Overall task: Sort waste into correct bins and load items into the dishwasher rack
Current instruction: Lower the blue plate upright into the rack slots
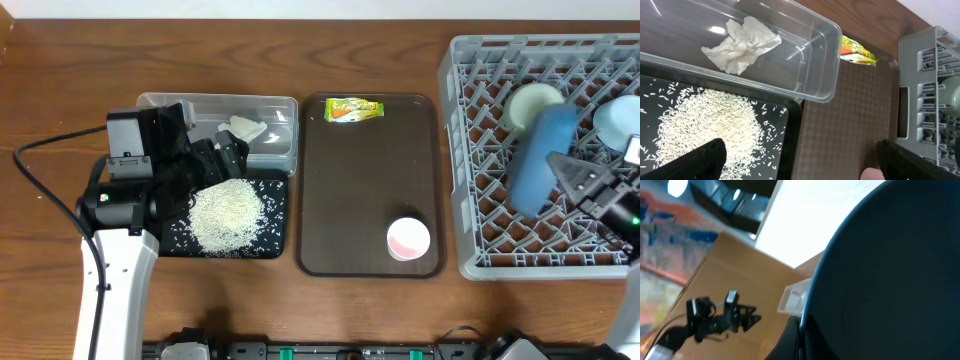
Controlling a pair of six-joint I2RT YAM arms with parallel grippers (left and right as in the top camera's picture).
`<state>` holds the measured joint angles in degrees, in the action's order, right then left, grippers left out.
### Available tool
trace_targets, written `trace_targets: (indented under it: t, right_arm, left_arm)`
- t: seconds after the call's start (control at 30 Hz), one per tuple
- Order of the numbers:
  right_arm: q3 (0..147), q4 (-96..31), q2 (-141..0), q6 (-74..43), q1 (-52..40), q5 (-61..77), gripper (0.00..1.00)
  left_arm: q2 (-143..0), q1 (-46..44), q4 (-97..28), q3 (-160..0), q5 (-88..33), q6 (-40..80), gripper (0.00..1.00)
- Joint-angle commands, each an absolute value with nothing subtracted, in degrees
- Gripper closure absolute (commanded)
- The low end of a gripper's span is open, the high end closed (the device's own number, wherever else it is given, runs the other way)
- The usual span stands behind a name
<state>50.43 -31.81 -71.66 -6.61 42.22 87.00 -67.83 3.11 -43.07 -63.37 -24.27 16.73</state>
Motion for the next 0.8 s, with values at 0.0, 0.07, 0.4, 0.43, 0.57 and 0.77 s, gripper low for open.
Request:
trace_targets:
  t: [0.0,0.07,0.4,0.43,0.57,0.77]
  right_arm:
    - [50.0,-31.4,-72.0,-7.3,38.3,89.3,0.99]
    - [50.0,-30.8,-72.0,-8.4,36.9,89.3,0.99]
    - [49.3,-30.2,-72.2,-7.4,38.1,86.4,0.99]
    - [48.9,-30.2,-72.5,-7.2,38.3,86.4,0.99]
    - [46.7,-29.3,-74.9,-6.6,39.3,86.7,0.99]
    - [45.6,-29.0,-80.2,-6.4,43.4,89.4,0.99]
  left_arm:
    - [-68.2,3.2,-43.0,-64.0,-24.8,16.6,0.02]
    - [-68.2,3.2,-43.0,-64.0,-24.8,16.6,0.02]
    - [-68.2,3.2,-43.0,-64.0,-24.8,16.6,0.02]
    - [-68.2,3.2,-43.0,-64.0,-24.8,16.6,0.02]
    - [-68.2,3.2,-43.0,-64.0,-24.8,16.6,0.02]
    - [-68.2,3.2,-43.0,-64.0,-24.8,16.6,0.02]
